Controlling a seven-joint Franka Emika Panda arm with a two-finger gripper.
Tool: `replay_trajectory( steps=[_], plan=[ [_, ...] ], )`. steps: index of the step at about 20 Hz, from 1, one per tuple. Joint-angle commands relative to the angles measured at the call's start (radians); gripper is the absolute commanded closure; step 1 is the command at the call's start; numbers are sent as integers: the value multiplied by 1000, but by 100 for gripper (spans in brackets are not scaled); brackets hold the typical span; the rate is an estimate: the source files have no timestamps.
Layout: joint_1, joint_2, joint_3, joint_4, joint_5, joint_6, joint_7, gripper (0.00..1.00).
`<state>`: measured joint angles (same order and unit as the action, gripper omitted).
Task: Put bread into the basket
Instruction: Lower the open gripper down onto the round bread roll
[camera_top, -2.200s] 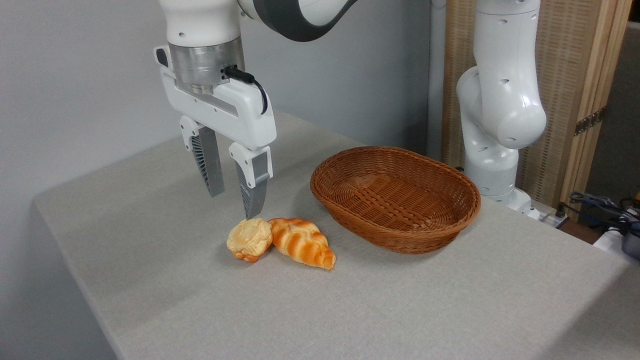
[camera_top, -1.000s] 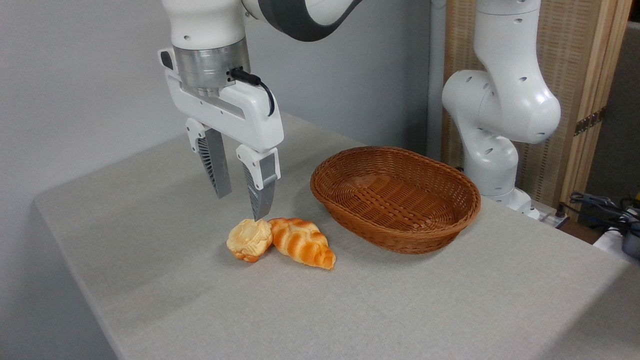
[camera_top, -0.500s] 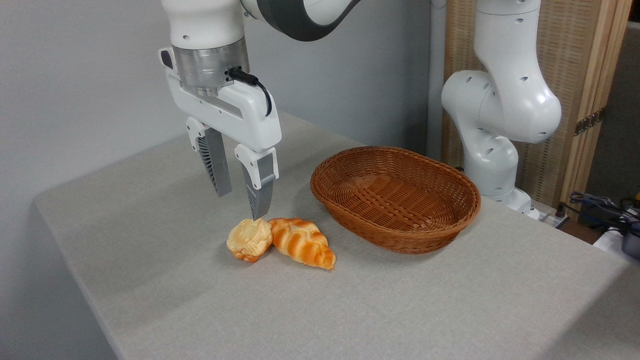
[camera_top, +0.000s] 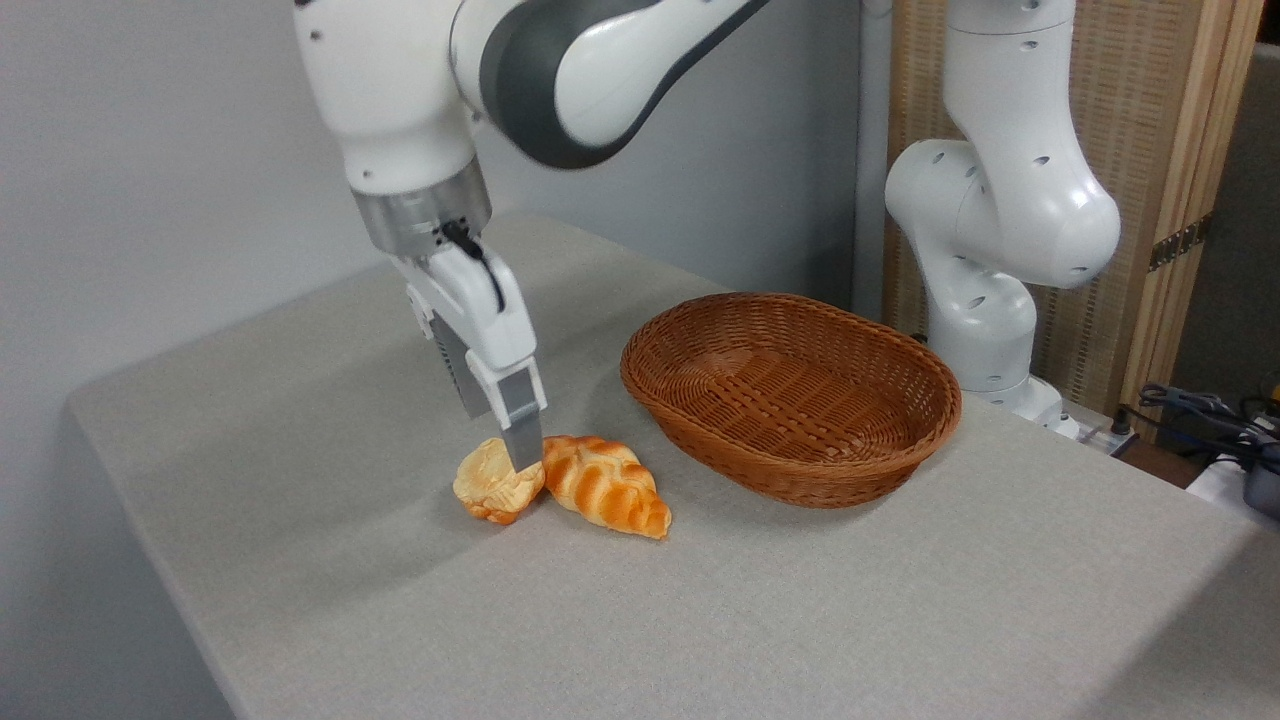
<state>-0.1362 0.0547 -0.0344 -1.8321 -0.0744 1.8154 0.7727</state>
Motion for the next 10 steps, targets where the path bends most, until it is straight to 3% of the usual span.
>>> replay_trajectory(
  steps=[1, 10],
  plan=[
    [-34, 28, 4, -41, -18, 56, 68, 0],
    [-66, 88, -7, -39, -18, 79, 74, 0]
  ],
)
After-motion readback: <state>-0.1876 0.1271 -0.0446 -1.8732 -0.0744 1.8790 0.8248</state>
